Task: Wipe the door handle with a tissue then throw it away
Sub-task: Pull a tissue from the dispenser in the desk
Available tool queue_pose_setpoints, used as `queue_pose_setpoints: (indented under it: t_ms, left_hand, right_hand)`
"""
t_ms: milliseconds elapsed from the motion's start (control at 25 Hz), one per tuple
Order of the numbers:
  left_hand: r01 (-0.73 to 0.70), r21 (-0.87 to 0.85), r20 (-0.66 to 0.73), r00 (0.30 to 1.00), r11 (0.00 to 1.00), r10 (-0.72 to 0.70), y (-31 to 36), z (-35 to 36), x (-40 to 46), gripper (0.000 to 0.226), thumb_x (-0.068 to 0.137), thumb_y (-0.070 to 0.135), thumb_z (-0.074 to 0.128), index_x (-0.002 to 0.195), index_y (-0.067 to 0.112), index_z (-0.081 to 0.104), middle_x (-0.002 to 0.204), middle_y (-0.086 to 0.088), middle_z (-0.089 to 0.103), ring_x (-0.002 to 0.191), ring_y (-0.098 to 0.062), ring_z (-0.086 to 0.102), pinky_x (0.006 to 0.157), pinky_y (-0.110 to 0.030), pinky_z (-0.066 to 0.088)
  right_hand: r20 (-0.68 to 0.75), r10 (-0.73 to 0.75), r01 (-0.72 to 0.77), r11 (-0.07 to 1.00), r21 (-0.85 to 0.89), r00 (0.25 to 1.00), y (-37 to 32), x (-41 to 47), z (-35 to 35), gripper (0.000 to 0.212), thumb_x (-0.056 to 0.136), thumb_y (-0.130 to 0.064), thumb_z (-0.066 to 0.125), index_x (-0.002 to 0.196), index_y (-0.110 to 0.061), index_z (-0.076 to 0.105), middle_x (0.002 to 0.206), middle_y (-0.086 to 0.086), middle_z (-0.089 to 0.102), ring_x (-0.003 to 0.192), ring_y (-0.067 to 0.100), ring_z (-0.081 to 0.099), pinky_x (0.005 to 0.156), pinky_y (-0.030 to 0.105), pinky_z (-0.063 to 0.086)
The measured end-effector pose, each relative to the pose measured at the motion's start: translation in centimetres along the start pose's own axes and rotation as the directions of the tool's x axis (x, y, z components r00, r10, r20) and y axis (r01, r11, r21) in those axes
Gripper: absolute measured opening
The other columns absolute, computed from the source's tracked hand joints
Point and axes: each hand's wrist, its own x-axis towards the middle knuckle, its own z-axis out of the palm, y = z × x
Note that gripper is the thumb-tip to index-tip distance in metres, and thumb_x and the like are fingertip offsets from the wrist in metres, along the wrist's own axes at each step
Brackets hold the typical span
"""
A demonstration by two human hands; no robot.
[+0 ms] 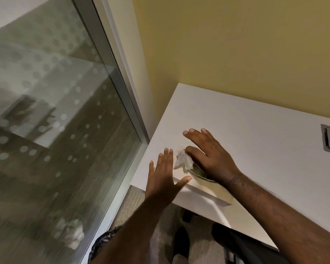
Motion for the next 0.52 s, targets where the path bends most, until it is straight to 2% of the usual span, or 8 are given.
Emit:
queue_pose_setpoints:
  t_ms: [80,120,160,200,280,360,440,520]
  left_hand:
    - [0.017,-0.037,-0.027,0.999,0.999,-0.018,-0.3,-1.8,-1.6,0.098,0.077,0.086,0.02,0.154,0.033,-0.006,0.159,0.011,-0.015,0.146,-0.012,-0.013,0.118,-0.043,-0.011]
    - [0.028,-0.065,-0.049,0.998,0.997,-0.032,-0.6,-2.7,-2.7,0.097,0.076,0.087,0.014,0.153,0.033,-0.007,0.161,0.01,-0.012,0.148,-0.011,-0.012,0.12,-0.044,-0.009]
    - [0.043,-0.096,-0.078,0.996,0.994,-0.05,-1.1,-3.7,-4.2,0.096,0.075,0.088,0.009,0.153,0.033,-0.006,0.163,0.01,-0.008,0.149,-0.011,-0.01,0.121,-0.045,-0.006]
    - [0.049,-0.119,-0.101,0.993,0.992,-0.061,-1.6,-4.5,-5.6,0.093,0.077,0.087,0.007,0.152,0.034,-0.004,0.163,0.009,-0.005,0.15,-0.01,-0.008,0.122,-0.044,-0.004]
    - [0.07,-0.167,-0.143,0.985,0.984,-0.094,-3.1,-5.5,-8.8,0.079,0.084,0.076,0.018,0.15,0.036,-0.001,0.162,0.013,0.0,0.149,-0.007,-0.005,0.122,-0.04,-0.003]
    - [0.098,-0.23,-0.226,0.962,0.968,-0.151,-5.1,-6.2,-12.7,0.069,0.088,0.058,0.031,0.151,0.036,0.013,0.158,0.016,0.008,0.148,-0.004,0.002,0.121,-0.034,-0.001]
    - [0.116,-0.254,-0.338,0.92,0.96,-0.201,-7.2,-6.7,-16.9,0.061,0.091,0.045,0.039,0.15,0.03,0.031,0.155,0.015,0.022,0.147,-0.003,0.01,0.12,-0.027,0.001]
    - [0.201,-0.296,-0.398,0.863,0.934,-0.312,-9.0,-7.6,-21.8,0.056,0.091,0.038,0.038,0.145,0.026,0.041,0.15,0.018,0.034,0.144,0.0,0.018,0.117,-0.021,0.005]
  right_hand:
    - [-0.008,-0.007,0.008,0.996,0.087,1.0,-1.8,0.4,0.7,0.056,0.098,-0.049,0.033,0.144,-0.019,0.043,0.151,-0.004,0.034,0.139,0.0,0.014,0.112,0.011,-0.006]
    - [0.0,-0.014,0.014,0.993,0.115,1.0,-3.4,0.5,0.8,0.06,0.094,-0.051,0.032,0.14,-0.016,0.048,0.149,0.0,0.042,0.14,0.005,0.022,0.111,0.009,-0.003]
    - [-0.016,-0.063,0.064,0.992,0.107,0.998,-5.0,0.7,1.3,0.062,0.092,-0.053,0.031,0.133,-0.014,0.055,0.142,0.004,0.051,0.137,0.01,0.035,0.112,0.01,0.007]
    - [-0.01,-0.073,0.073,0.986,0.148,0.997,-6.7,0.7,1.5,0.063,0.091,-0.056,0.03,0.123,-0.013,0.062,0.129,0.006,0.062,0.125,0.013,0.048,0.108,0.014,0.023]
    - [0.017,-0.187,0.183,0.973,0.143,0.982,-9.6,0.4,2.6,0.05,0.098,-0.051,0.03,0.108,-0.016,0.064,0.103,0.005,0.068,0.098,0.014,0.055,0.088,0.029,0.043]
    - [-0.005,-0.444,0.442,0.892,0.096,0.896,-12.3,-0.2,4.6,0.023,0.1,-0.033,0.043,0.11,-0.017,0.056,0.099,0.004,0.065,0.09,0.019,0.054,0.077,0.033,0.045]
    - [-0.029,-0.586,0.585,0.802,0.124,0.81,-15.4,-0.6,6.6,0.019,0.096,-0.025,0.051,0.114,-0.017,0.054,0.097,0.005,0.066,0.086,0.021,0.055,0.073,0.033,0.044]
    - [-0.066,-0.671,0.671,0.722,0.169,0.738,-19.9,-1.3,7.9,0.018,0.097,-0.023,0.05,0.113,-0.016,0.054,0.095,0.005,0.066,0.083,0.021,0.056,0.072,0.032,0.044]
